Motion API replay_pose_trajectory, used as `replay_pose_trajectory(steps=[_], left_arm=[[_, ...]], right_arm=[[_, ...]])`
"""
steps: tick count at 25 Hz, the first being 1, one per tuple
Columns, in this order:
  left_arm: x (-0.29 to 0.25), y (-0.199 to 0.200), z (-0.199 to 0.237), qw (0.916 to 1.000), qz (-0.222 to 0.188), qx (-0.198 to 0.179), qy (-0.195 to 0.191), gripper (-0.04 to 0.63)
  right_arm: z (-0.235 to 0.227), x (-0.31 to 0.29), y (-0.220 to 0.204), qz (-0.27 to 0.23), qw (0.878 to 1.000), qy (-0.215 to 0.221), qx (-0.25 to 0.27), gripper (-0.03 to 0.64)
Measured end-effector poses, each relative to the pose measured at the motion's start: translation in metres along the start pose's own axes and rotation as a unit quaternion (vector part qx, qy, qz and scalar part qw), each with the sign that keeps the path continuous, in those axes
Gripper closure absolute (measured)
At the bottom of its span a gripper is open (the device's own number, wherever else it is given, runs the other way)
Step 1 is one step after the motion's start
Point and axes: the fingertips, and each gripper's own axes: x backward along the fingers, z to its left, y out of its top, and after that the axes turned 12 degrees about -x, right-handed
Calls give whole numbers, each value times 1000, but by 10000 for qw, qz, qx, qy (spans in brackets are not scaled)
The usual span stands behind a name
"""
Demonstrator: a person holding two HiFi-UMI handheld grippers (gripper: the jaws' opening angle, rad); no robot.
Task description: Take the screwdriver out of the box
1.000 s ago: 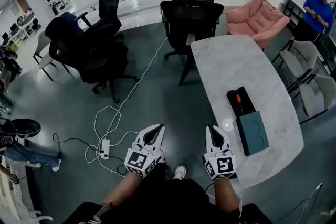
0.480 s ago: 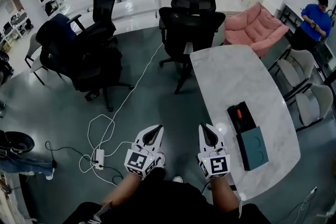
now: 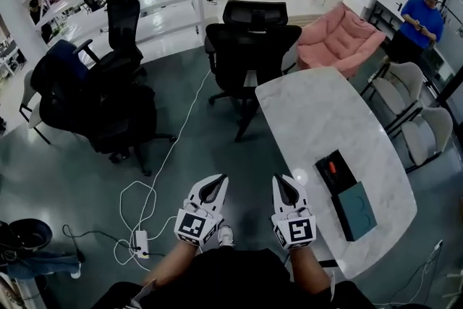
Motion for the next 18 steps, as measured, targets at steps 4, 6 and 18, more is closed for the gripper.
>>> replay_pose_trajectory(steps=[4,6,18], left_arm=[[-14,-3,9,9996,-49,11,-266,589],[-23,-8,5,9991,-74,-8,-420,589],[-116,-12,-46,9906,-167,-95,-1353,589]], right_arm=[[-7,-3,0,9,9995,-300,2,592],[-11,-1,-4,27,9991,-413,9,592],[-97,25,-15,28,9919,-1262,-107,592]])
